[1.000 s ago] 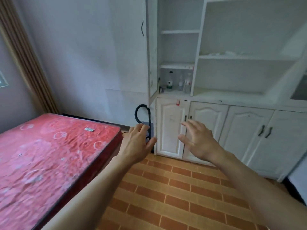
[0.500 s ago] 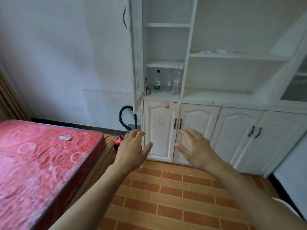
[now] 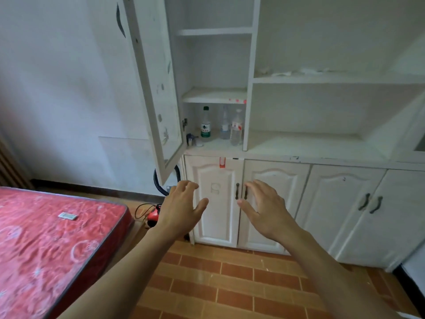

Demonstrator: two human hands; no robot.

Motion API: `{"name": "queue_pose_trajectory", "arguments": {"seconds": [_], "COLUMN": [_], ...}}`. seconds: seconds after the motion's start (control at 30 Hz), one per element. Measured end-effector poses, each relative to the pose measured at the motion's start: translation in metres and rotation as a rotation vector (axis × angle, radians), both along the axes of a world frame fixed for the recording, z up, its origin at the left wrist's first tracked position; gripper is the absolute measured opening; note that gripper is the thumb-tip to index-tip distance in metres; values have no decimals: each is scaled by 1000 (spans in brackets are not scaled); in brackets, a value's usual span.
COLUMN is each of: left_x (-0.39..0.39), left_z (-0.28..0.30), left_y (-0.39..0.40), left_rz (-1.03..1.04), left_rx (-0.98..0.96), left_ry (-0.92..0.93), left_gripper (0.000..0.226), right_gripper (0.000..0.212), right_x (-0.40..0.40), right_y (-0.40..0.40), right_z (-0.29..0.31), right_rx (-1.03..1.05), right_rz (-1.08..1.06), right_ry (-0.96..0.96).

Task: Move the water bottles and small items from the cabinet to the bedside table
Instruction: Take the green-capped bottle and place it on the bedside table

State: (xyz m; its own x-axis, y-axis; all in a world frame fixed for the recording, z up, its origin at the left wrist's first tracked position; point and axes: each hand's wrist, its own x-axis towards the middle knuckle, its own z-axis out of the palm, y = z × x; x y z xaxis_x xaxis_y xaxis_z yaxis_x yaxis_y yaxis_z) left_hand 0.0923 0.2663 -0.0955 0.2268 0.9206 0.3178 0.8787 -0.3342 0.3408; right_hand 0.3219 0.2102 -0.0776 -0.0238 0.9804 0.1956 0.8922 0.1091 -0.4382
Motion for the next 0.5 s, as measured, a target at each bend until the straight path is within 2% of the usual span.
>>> {"name": "queue_pose_trajectory", "arguments": {"seconds": [0.2,0.5], "left_x": [27,40], "left_z": [0,-14], "left_y": [63,165], "left_rz": [41,54], "left_rx": [-32,-65], "left_ry": [2,-12], "left_gripper": [54,55], "right_gripper": [59,60], "right_x": [32,35], "right_y": [76,184], "right_z": [-2,-21], "right_rx": [-47,-69], "right_rz": [9,46], "right_ry": [16,9]}}
